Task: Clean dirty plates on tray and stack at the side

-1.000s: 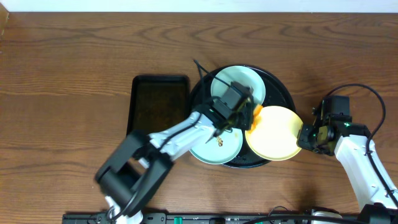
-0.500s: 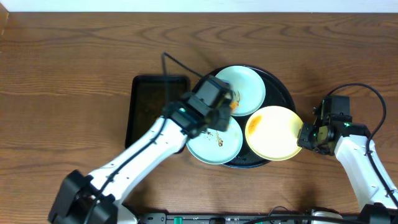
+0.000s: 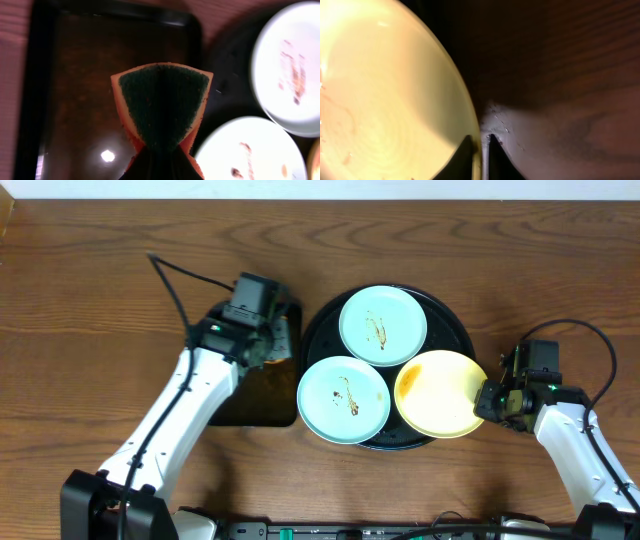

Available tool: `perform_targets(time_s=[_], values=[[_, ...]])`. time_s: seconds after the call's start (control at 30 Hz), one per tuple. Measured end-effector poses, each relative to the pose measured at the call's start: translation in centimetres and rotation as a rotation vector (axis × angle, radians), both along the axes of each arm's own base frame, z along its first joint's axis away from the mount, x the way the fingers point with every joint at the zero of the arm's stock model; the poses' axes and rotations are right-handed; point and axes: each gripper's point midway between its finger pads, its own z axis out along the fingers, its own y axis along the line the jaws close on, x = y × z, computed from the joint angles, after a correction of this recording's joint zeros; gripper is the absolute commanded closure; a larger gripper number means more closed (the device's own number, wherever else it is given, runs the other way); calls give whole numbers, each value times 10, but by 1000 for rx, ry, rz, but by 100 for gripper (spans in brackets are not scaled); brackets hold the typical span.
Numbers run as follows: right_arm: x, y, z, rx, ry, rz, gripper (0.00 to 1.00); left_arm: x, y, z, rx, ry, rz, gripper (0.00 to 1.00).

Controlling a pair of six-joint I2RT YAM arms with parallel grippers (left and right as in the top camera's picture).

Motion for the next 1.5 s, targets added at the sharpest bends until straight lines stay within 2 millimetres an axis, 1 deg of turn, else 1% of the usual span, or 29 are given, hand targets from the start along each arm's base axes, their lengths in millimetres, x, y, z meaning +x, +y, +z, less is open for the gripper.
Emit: perform_targets(time_s=[0.07, 0.17, 0.27, 0.4, 0.47, 0.57, 0.6, 0.63, 0.7, 0.73, 0.77, 0.87, 0.97, 1.07, 1.13, 1.17, 1.23, 1.27, 1.4, 1.5], values=[[3, 1, 1, 6, -14, -2, 99, 0, 11, -1, 6, 13, 28, 92], [5, 1, 2, 7, -23, -2, 99, -1, 18, -3, 9, 25, 47, 92], [10, 0, 3, 2, -41, -2, 99, -3, 21, -4, 13, 38, 52, 92], [11, -2, 4, -9, -44, -5, 99, -3, 21, -4, 13, 37, 53, 92], [12, -5, 8, -26, -49, -10, 99, -3, 21, -4, 13, 37, 53, 92], [23, -14, 27, -74, -104, -17, 99, -3, 21, -4, 13, 37, 53, 92], [29, -19, 39, -104, -139, -17, 99, -3, 21, -4, 13, 37, 53, 92], [32, -22, 46, -126, -158, -20, 99, -3, 21, -4, 13, 37, 53, 92], [40, -32, 66, -186, -216, -31, 99, -3, 21, -4, 13, 37, 53, 92], [45, -40, 83, -233, -265, -40, 99, -3, 21, -4, 13, 37, 53, 92], [47, -43, 92, -259, -291, -39, 99, -3, 21, -4, 13, 37, 53, 92], [49, -50, 106, -327, -333, -27, 99, -3, 21, -4, 13, 37, 53, 92], [52, -49, 116, -409, -361, 7, 99, -3, 21, -4, 13, 37, 53, 92], [56, -44, 124, -487, -380, 51, 99, -3, 21, -4, 13, 37, 53, 92], [61, -35, 130, -545, -401, 99, 99, -3, 21, -4, 13, 37, 53, 92], [64, -26, 135, -585, -416, 140, 99, -3, 21, -4, 13, 37, 53, 92], [65, -17, 141, -653, -430, 182, 99, -3, 21, -4, 12, 37, 53, 92], [66, -7, 145, -690, -443, 219, 99, -3, 21, -4, 13, 37, 53, 92], [64, 21, 155, -787, -474, 319, 99, -3, 21, -4, 13, 37, 53, 92], [62, 33, 164, -865, -498, 351, 99, -3, 21, -4, 13, 37, 53, 92]])
